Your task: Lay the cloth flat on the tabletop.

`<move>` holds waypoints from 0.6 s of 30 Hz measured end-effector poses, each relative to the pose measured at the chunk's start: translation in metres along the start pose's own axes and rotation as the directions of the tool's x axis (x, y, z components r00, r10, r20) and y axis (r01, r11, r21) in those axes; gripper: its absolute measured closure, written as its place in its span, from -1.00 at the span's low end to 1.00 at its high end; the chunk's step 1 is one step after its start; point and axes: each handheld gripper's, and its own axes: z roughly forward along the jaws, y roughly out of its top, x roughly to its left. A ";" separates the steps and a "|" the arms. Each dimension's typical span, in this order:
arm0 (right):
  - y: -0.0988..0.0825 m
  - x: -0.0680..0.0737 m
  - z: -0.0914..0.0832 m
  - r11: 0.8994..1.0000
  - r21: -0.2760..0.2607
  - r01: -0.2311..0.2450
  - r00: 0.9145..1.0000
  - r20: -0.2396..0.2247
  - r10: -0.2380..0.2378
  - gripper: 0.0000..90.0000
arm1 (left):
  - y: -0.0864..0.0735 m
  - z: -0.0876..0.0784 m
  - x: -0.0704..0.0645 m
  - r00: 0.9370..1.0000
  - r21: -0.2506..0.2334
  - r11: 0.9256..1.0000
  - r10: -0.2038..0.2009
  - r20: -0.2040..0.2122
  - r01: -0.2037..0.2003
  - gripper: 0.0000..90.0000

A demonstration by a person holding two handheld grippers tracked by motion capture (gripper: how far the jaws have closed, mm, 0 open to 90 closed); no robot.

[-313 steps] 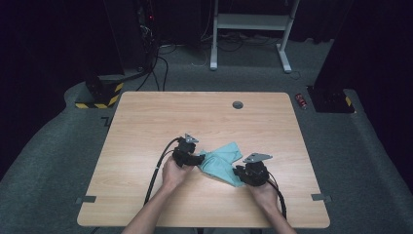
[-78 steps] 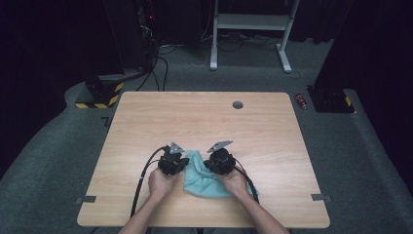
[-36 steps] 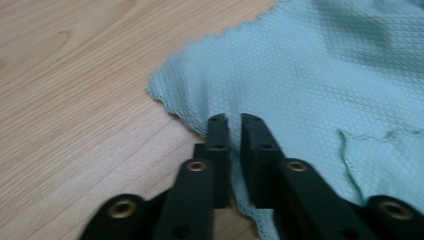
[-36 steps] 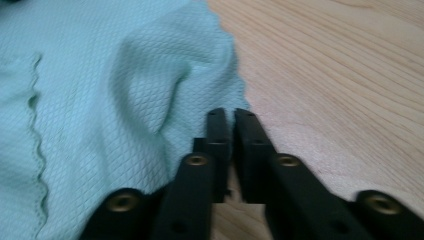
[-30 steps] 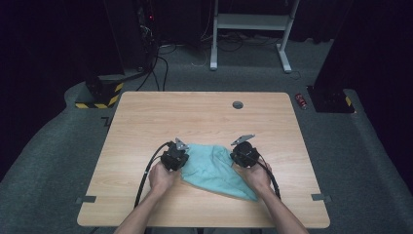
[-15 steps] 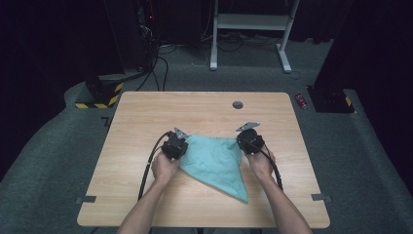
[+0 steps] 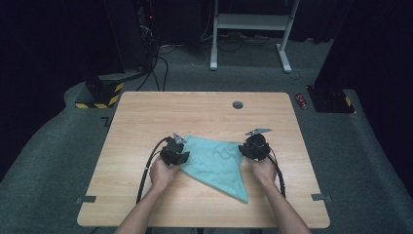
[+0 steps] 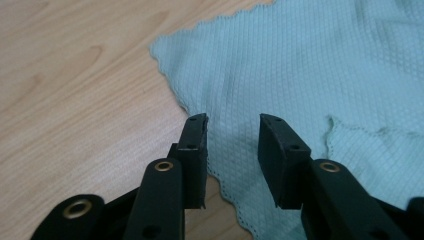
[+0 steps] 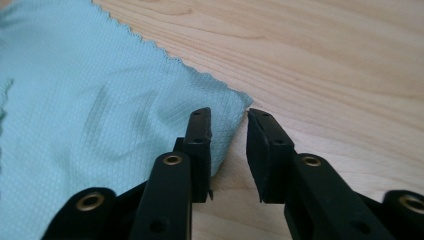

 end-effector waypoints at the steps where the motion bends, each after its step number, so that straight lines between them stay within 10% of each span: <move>1: 0.000 -0.001 0.002 1.000 0.003 -0.025 0.999 -0.020 0.025 0.57 | -0.003 -0.001 0.002 1.000 -0.017 1.000 -0.018 0.004 0.018 0.41; 5: 0.002 0.001 0.010 0.999 0.030 -0.014 0.999 -0.032 0.015 0.98 | -0.006 -0.001 0.002 1.000 -0.030 0.999 -0.014 -0.003 0.014 0.38; 11: 0.013 0.020 -0.002 0.994 -0.048 0.097 0.995 0.011 -0.097 0.99 | -0.012 -0.001 0.006 0.998 -0.069 0.996 -0.063 0.015 0.064 0.28; 18: 0.014 0.061 0.012 0.964 -0.018 0.265 0.956 -0.122 -0.265 0.83 | -0.021 0.000 0.006 0.998 -0.129 0.989 -0.070 0.004 0.070 0.19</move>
